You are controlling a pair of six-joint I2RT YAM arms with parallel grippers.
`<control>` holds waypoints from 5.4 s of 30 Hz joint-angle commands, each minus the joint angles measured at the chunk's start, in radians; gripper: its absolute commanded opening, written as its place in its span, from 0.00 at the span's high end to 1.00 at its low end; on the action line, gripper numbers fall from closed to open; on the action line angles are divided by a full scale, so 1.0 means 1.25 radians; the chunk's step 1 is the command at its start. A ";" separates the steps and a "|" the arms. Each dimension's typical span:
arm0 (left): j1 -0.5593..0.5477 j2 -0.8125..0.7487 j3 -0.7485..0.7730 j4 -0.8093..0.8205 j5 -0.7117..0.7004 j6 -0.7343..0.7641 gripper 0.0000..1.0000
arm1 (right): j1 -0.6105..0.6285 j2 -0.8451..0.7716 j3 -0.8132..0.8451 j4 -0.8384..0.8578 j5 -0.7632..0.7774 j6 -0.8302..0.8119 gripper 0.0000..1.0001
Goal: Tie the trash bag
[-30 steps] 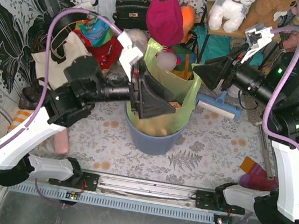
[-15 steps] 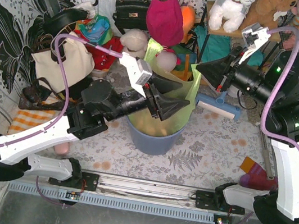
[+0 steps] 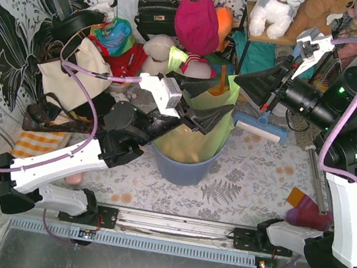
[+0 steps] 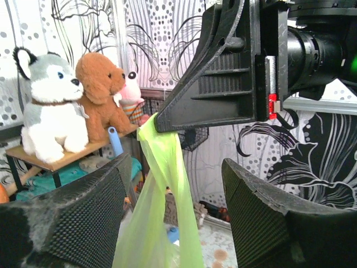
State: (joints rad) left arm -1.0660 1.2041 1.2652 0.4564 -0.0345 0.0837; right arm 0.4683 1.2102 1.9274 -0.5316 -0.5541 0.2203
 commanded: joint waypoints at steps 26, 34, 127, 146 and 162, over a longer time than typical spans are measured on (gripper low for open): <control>0.001 0.121 0.139 0.071 -0.035 0.120 0.74 | 0.001 -0.045 -0.032 0.080 -0.039 0.032 1.00; 0.007 0.121 0.145 0.065 -0.024 0.110 1.00 | 0.001 -0.052 -0.034 0.083 -0.033 0.027 0.93; 0.060 -0.071 -0.105 0.157 0.001 0.089 1.00 | 0.160 -0.165 -0.499 0.543 0.295 0.276 1.00; 0.070 -0.056 -0.086 0.133 -0.025 0.082 1.00 | 0.161 -0.231 -0.636 0.632 0.143 0.406 1.00; 0.083 -0.027 -0.075 0.112 -0.062 0.082 1.00 | 0.179 -0.257 -0.669 0.627 0.086 0.512 1.00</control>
State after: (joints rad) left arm -0.9730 1.1591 1.1366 0.5709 -0.0757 0.1921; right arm 0.6750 0.8982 1.1057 0.2108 -0.4183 0.8165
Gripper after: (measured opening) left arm 0.008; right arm 0.003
